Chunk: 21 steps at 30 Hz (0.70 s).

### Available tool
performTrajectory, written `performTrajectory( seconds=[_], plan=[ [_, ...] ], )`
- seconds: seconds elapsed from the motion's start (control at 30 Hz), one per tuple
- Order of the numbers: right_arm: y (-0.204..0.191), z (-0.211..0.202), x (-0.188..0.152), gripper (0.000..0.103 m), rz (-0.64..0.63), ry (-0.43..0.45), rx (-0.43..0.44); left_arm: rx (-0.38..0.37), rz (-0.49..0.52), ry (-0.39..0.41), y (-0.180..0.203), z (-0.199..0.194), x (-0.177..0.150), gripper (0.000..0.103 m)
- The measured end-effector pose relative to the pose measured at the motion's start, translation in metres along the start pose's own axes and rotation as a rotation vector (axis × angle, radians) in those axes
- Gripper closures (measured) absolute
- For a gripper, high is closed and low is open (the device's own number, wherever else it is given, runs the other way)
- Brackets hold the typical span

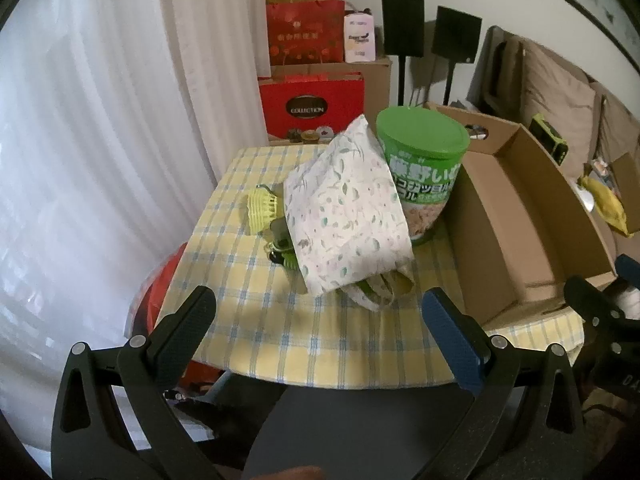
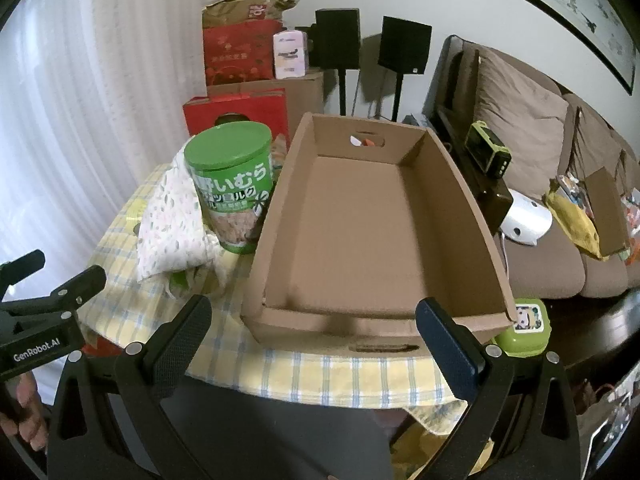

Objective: Organize objects
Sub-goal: 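Move the right gripper to the green-lidded canister and grasp it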

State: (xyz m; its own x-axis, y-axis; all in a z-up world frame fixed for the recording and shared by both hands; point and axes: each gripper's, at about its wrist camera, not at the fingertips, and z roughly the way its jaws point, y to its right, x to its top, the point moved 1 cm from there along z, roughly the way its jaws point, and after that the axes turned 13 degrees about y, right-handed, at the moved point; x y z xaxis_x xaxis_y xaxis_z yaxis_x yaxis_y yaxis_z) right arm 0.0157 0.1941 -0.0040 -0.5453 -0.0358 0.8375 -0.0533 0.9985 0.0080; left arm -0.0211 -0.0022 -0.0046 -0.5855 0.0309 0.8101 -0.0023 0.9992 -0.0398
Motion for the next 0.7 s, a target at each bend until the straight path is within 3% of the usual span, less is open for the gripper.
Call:
performTrajectory(
  seconds=[0.2,0.43,0.7],
  plan=[
    [-0.003,0.013,0.008,0.0,-0.016,0.002,0.035,-0.03,-0.009,0.015,-0.005,0.012,0.011,0.0],
    [-0.01,0.028,0.025,0.0,-0.019,0.03,0.088,-0.007,0.0,0.074,-0.01,0.027,0.016,0.0],
    [-0.027,0.062,0.051,0.0,-0.054,0.03,0.154,-0.045,-0.052,0.057,-0.019,0.052,0.019,0.0]
  ],
)
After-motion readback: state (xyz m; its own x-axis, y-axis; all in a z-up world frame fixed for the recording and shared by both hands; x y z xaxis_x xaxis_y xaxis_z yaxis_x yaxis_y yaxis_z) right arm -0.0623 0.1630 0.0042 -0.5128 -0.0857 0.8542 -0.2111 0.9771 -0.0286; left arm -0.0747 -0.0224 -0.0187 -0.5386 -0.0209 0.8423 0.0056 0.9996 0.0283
